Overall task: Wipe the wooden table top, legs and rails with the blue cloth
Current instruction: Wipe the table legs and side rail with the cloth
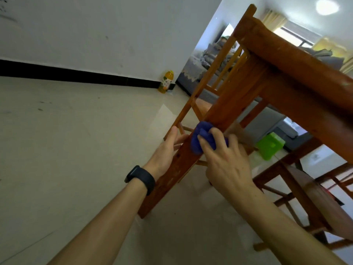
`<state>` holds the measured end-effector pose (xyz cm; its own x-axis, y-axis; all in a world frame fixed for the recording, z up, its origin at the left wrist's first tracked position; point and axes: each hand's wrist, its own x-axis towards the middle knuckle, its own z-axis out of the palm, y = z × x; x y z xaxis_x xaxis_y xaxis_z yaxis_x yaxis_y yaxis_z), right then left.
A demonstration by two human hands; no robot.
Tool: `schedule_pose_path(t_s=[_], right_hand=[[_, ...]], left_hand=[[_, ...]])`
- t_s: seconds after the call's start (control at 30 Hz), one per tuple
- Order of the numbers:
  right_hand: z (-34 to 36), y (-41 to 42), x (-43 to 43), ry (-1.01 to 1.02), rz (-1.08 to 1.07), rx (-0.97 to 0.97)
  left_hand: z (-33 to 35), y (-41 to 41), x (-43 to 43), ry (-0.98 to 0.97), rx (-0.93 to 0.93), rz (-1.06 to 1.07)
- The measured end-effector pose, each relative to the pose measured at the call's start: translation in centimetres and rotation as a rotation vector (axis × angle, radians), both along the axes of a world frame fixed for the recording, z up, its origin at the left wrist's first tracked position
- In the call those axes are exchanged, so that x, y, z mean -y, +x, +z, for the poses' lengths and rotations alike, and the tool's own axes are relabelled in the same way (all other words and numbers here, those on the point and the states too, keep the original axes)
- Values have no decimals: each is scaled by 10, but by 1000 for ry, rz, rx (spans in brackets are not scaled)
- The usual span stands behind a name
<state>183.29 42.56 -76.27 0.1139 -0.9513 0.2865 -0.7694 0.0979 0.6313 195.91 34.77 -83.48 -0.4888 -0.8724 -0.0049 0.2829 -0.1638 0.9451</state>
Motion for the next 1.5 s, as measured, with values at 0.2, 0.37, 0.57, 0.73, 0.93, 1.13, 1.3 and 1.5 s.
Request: schedule_pose_path(t_s=[0.2, 0.37, 0.57, 0.73, 0.93, 1.13, 1.3, 1.5], right_hand=[[20, 3, 6, -107, -25, -15], [9, 1, -5, -36, -13, 38], [7, 4, -1, -110, -6, 174], [-49, 11, -15, 66, -4, 968], [-85, 54, -23, -157, 54, 1938], [-71, 35, -21, 125, 114, 1990], [-23, 14, -6, -422, 117, 1793], [11, -6, 12, -388, 245, 1831]], left_hand=[[2, 0, 2, -10, 16, -4], [3, 1, 2, -8, 1, -10], [-3, -1, 1, -36, -14, 24], [-19, -2, -6, -92, 13, 212], [-41, 16, -32, -126, 52, 195], [-6, 45, -30, -326, 115, 339], [62, 35, -11, -431, 63, 563], [121, -26, 17, -593, 83, 500]])
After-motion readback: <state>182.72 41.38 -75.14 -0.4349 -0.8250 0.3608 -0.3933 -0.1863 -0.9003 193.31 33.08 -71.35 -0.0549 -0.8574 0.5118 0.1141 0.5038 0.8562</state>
